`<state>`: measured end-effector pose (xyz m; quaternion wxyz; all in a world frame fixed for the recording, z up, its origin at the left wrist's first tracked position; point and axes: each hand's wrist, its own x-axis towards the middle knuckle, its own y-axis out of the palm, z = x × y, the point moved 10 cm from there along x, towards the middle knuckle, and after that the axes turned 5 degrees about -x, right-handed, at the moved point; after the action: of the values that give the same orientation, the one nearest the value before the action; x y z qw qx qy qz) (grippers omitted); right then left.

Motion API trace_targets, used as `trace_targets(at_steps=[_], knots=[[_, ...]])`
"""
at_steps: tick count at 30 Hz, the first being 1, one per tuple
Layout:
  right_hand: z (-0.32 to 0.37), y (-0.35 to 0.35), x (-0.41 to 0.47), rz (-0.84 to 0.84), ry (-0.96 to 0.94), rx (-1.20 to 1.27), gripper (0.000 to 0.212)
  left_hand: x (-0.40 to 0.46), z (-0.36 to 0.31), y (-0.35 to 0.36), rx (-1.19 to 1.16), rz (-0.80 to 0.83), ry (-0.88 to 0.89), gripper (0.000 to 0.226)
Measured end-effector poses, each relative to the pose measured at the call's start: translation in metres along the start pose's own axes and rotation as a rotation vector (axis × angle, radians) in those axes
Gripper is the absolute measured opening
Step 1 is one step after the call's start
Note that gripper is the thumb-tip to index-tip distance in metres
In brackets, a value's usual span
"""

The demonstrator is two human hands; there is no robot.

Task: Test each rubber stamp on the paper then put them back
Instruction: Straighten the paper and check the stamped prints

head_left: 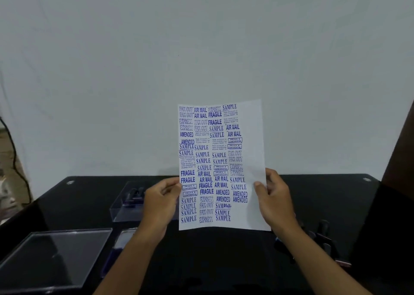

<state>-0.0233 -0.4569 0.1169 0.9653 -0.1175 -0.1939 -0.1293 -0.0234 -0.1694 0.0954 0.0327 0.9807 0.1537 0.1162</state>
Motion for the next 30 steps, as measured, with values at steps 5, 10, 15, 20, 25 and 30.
trace_targets(at_steps=[5,10,15,20,25,30], knots=[[0.004,-0.007,0.001,-0.034,-0.003,0.007,0.034,0.002,-0.004,-0.001,-0.025,-0.012,0.018,0.014],[0.005,-0.008,0.001,-0.043,-0.003,0.004,0.032,0.003,-0.003,-0.001,-0.032,-0.005,0.029,0.014],[-0.012,-0.003,-0.002,-0.025,0.046,-0.024,0.033,0.003,0.012,-0.002,-0.006,0.008,0.009,0.014],[-0.051,0.004,-0.011,0.010,0.137,-0.130,0.033,0.000,0.051,-0.005,0.137,0.031,-0.054,0.017],[-0.110,0.015,-0.037,0.054,0.280,-0.251,0.029,-0.008,0.094,-0.007,0.467,0.086,-0.009,0.022],[-0.140,0.021,-0.050,0.091,0.313,-0.332,0.030,-0.011,0.125,-0.009,0.687,0.104,0.021,0.016]])
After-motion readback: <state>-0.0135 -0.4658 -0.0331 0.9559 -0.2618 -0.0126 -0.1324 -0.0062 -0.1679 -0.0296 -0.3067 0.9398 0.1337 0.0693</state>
